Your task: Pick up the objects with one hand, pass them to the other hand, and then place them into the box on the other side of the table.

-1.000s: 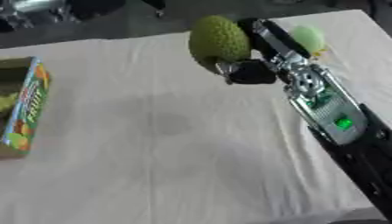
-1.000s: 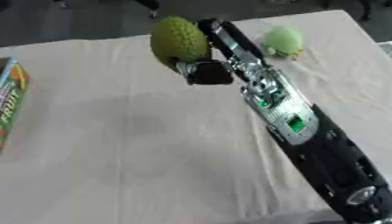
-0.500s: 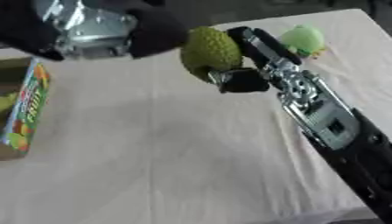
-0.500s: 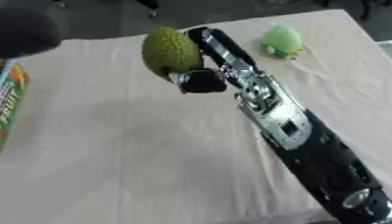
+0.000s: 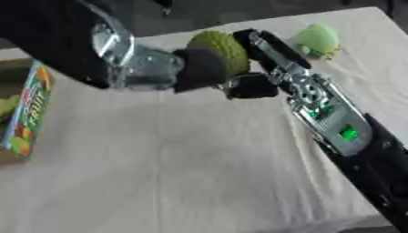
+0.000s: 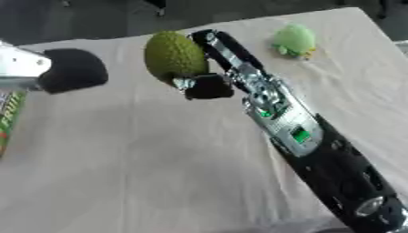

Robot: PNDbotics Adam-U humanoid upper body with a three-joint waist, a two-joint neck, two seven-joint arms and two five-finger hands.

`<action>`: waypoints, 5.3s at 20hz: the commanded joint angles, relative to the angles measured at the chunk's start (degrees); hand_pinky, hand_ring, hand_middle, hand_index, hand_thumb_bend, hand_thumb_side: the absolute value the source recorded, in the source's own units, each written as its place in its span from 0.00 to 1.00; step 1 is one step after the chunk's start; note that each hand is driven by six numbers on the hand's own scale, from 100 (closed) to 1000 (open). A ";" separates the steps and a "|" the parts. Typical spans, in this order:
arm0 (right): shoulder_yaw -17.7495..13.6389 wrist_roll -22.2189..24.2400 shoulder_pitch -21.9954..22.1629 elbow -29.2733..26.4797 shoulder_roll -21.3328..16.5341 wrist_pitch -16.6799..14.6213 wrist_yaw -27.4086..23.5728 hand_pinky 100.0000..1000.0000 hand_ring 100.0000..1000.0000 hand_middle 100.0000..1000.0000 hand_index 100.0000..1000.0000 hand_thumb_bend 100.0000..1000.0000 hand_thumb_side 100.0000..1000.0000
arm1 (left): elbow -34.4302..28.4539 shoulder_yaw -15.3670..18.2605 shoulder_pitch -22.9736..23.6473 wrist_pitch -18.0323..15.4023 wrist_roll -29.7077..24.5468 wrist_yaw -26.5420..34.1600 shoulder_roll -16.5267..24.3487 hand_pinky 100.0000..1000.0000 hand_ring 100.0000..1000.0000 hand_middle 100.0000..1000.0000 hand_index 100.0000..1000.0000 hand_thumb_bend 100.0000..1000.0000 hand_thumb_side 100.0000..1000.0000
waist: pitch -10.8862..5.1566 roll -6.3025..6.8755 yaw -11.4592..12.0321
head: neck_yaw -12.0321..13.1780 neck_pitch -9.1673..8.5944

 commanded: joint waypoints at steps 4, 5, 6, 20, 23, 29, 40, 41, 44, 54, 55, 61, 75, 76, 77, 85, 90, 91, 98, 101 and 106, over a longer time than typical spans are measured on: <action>0.29 0.71 -0.82 -1.24 -0.41 -0.34 -0.01 0.70 0.51 0.27 0.45 0.00 0.00 | -0.12 -0.44 -1.09 1.51 -6.05 -8.51 -0.26 0.73 0.78 0.76 0.83 0.45 0.40 | -1.47 -0.20 0.09 | 0.14 0.04; 0.36 0.74 -0.80 -1.26 -0.42 -0.36 -0.08 0.70 0.51 0.27 0.45 0.00 0.00 | 0.18 -0.50 -1.05 1.96 -7.14 -9.37 -0.33 0.73 0.79 0.77 0.84 0.45 0.48 | -1.46 -0.19 0.12 | 0.14 0.09; 0.44 0.78 -0.78 -1.28 -0.42 -0.38 -0.15 0.70 0.51 0.27 0.45 0.00 0.00 | 0.51 -0.49 -1.02 2.47 -8.08 -10.04 -0.44 0.73 0.79 0.77 0.84 0.45 0.50 | -1.45 -0.18 0.13 | 0.17 0.16; 0.91 1.55 0.38 -6.75 -2.43 1.13 -0.94 0.69 0.50 0.26 0.45 0.00 0.00 | 9.16 -2.00 -0.39 4.82 -7.50 -14.13 -2.09 0.71 0.77 0.74 0.81 0.37 0.53 | -1.39 -0.13 0.06 | 0.36 -0.27; 1.44 2.21 0.25 -7.46 -2.48 1.38 -0.40 0.69 0.50 0.26 0.45 0.00 0.00 | 10.98 -2.77 -0.67 4.03 -9.77 -15.21 -2.78 0.71 0.77 0.74 0.81 0.37 0.52 | -1.41 -0.13 0.03 | 0.36 -0.23; 1.89 2.58 0.17 -8.51 -2.32 1.52 -0.24 0.69 0.50 0.26 0.44 0.00 0.00 | 14.32 -2.67 -0.30 3.61 -12.03 -16.41 -3.67 0.71 0.77 0.73 0.79 0.33 0.45 | -1.39 -0.13 -0.06 | 0.38 -0.20; 2.35 2.95 -0.65 -9.08 -2.38 0.27 -1.80 0.69 0.50 0.26 0.44 0.00 0.00 | 18.10 -4.17 0.95 -2.62 -13.68 -14.65 -3.74 0.74 0.80 0.78 0.83 0.41 0.34 | -1.26 -0.06 -0.26 | 0.09 -0.69; 2.42 3.08 -0.74 -9.08 -2.39 0.19 -1.84 0.69 0.50 0.26 0.44 0.00 0.00 | 18.28 -4.14 1.02 -3.25 -13.69 -14.87 -3.80 0.74 0.80 0.78 0.83 0.44 0.34 | -1.26 -0.07 -0.27 | 0.04 -0.78; 2.58 3.41 -0.91 -9.08 -2.31 0.11 -1.77 0.69 0.50 0.26 0.44 0.00 0.00 | 17.90 -3.90 1.10 -4.75 -13.70 -15.77 -3.86 0.74 0.80 0.77 0.83 0.48 0.30 | -1.25 -0.07 -0.29 | -0.05 -0.95; 2.72 3.49 -1.00 -9.08 -2.22 0.16 -1.55 0.68 0.49 0.26 0.44 0.00 0.00 | 15.95 -2.84 1.85 -5.50 -10.83 -19.57 -3.72 0.74 0.79 0.75 0.83 0.57 0.25 | -1.15 -0.08 -0.28 | -0.23 -0.98; 2.74 3.46 -1.00 -9.08 -2.20 0.16 -1.52 0.68 0.49 0.26 0.44 0.00 0.00 | 15.79 -2.89 1.88 -5.26 -10.30 -19.99 -3.76 0.74 0.79 0.75 0.83 0.57 0.25 | -1.14 -0.07 -0.28 | -0.21 -0.98; 2.94 3.44 -0.93 -9.08 -2.19 0.17 -1.48 0.68 0.49 0.27 0.44 0.00 0.00 | 14.31 -3.14 1.85 -4.19 -8.10 -22.36 -3.68 0.73 0.78 0.75 0.83 0.61 0.26 | -1.07 -0.08 -0.21 | -0.06 -1.07; 3.25 3.64 -1.05 -9.08 -2.28 -0.98 -0.39 0.68 0.50 0.28 0.44 0.00 0.00 | 13.24 -3.82 1.98 -2.80 -6.40 -25.19 -4.14 0.71 0.76 0.72 0.81 0.43 0.11 | -0.97 -0.18 -0.04 | 0.58 -1.92; 3.27 3.70 -1.05 -9.08 -2.28 -1.09 -0.22 0.68 0.50 0.28 0.44 0.00 0.00 | 13.24 -3.86 1.97 -2.76 -6.38 -25.23 -4.17 0.71 0.76 0.72 0.81 0.43 0.11 | -0.96 -0.17 -0.04 | 0.59 -1.91; 3.30 3.77 -1.06 -9.08 -2.28 -1.22 -0.10 0.68 0.50 0.28 0.44 0.00 0.00 | 13.20 -3.92 1.94 -2.77 -6.43 -25.26 -4.20 0.71 0.76 0.72 0.79 0.42 0.08 | -0.97 -0.17 -0.05 | 0.62 -1.90; 3.31 3.78 -1.28 -9.08 -2.14 -1.80 0.02 0.68 0.50 0.28 0.44 0.00 0.00 | 14.05 -4.17 2.14 -2.69 -7.00 -24.87 -4.83 0.71 0.76 0.72 0.78 0.43 0.14 | -0.96 -0.18 -0.20 | 0.95 -1.88; 3.38 3.84 -1.36 -9.08 -2.09 -1.93 0.09 0.68 0.50 0.28 0.44 0.00 0.00 | 15.52 -4.42 2.23 -3.19 -9.32 -24.26 -5.38 0.71 0.77 0.73 0.80 0.45 0.19 | -0.96 -0.19 -0.29 | 0.86 -1.68; 3.37 3.83 -1.37 -9.08 -2.09 -1.92 0.11 0.68 0.50 0.28 0.44 0.00 0.00 | 15.80 -4.42 2.27 -3.22 -9.56 -24.21 -5.50 0.71 0.77 0.73 0.81 0.45 0.20 | -0.96 -0.19 -0.31 | 0.84 -1.68; 3.39 3.72 -1.28 -9.08 -2.13 -1.97 0.06 0.68 0.50 0.28 0.44 0.00 0.00 | 17.42 -4.65 2.30 -3.50 -9.75 -24.72 -6.18 0.70 0.76 0.71 0.78 0.41 0.19 | -0.98 -0.17 -0.40 | 0.69 -1.45; 3.38 3.66 -1.19 -9.08 -2.25 -1.98 0.04 0.68 0.50 0.28 0.44 0.00 0.00 | 17.67 -4.66 2.33 -3.43 -8.98 -24.36 -6.37 0.67 0.72 0.64 0.71 0.30 0.19 | -0.97 -0.18 -0.41 | 0.50 -1.31; 3.40 3.61 -1.07 -9.08 -2.32 -1.80 -0.02 0.68 0.50 0.28 0.44 0.00 0.00 | 17.75 -4.72 2.46 -2.75 -6.55 -22.78 -6.52 0.61 0.64 0.54 0.63 0.16 0.17 | -0.95 -0.22 -0.39 | 0.42 -1.17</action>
